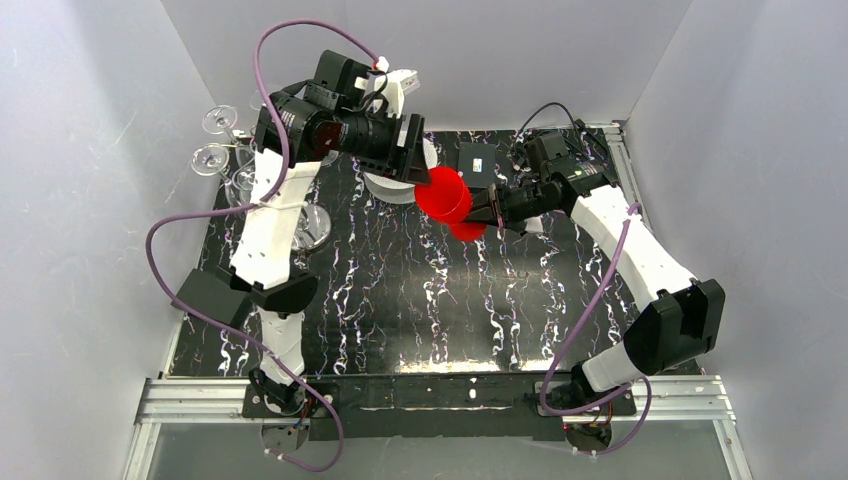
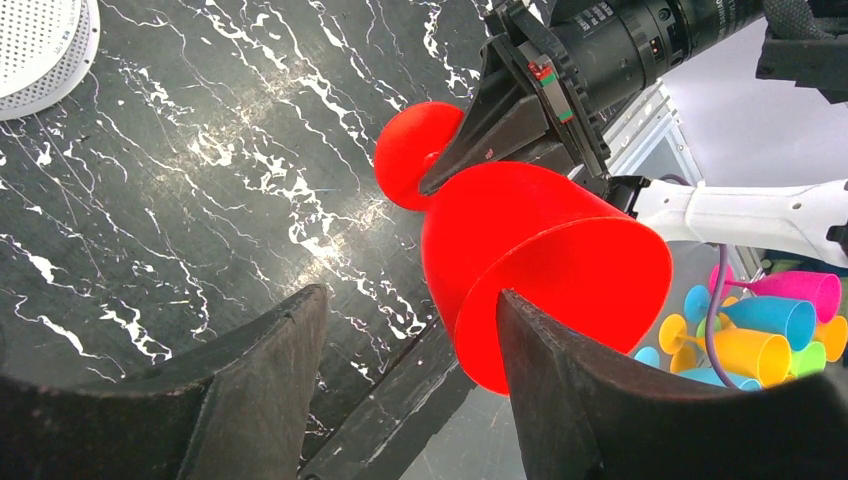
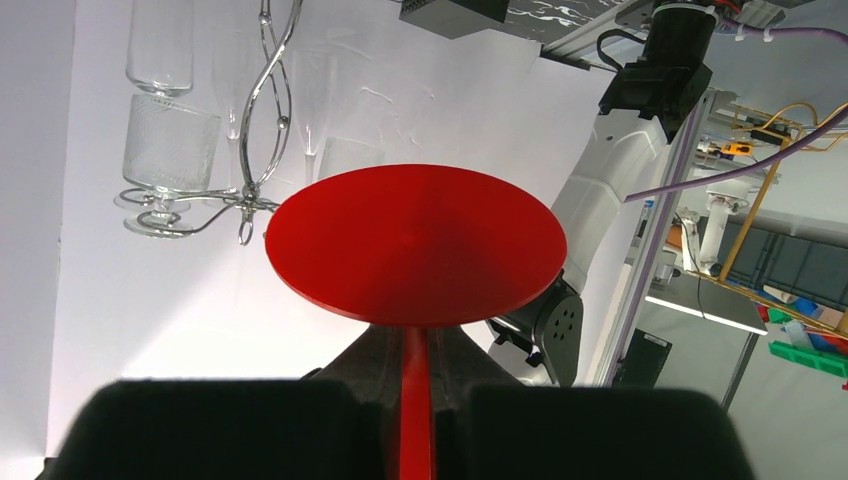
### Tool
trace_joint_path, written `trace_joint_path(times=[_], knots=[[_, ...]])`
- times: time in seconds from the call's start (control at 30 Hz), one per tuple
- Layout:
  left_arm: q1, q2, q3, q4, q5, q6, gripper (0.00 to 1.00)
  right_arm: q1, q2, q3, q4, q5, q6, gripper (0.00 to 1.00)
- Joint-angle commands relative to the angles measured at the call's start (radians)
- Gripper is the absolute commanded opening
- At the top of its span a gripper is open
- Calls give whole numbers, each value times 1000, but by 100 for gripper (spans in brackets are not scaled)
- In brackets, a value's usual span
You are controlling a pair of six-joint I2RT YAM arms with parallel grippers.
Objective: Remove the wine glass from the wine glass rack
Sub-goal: Place the wine glass at the center of the board.
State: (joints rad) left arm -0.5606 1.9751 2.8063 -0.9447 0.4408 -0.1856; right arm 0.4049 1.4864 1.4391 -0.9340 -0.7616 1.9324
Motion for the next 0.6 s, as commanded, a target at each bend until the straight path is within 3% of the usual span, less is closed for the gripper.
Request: trace_joint_path(times=[0.0,0.57], knots=[[-13,7,30,-200,19,5,60,-6,6,53,-8,-30,3,1],[-41,43,64,-228,-19,37,49,-7,8,55,27,-46,26,1]])
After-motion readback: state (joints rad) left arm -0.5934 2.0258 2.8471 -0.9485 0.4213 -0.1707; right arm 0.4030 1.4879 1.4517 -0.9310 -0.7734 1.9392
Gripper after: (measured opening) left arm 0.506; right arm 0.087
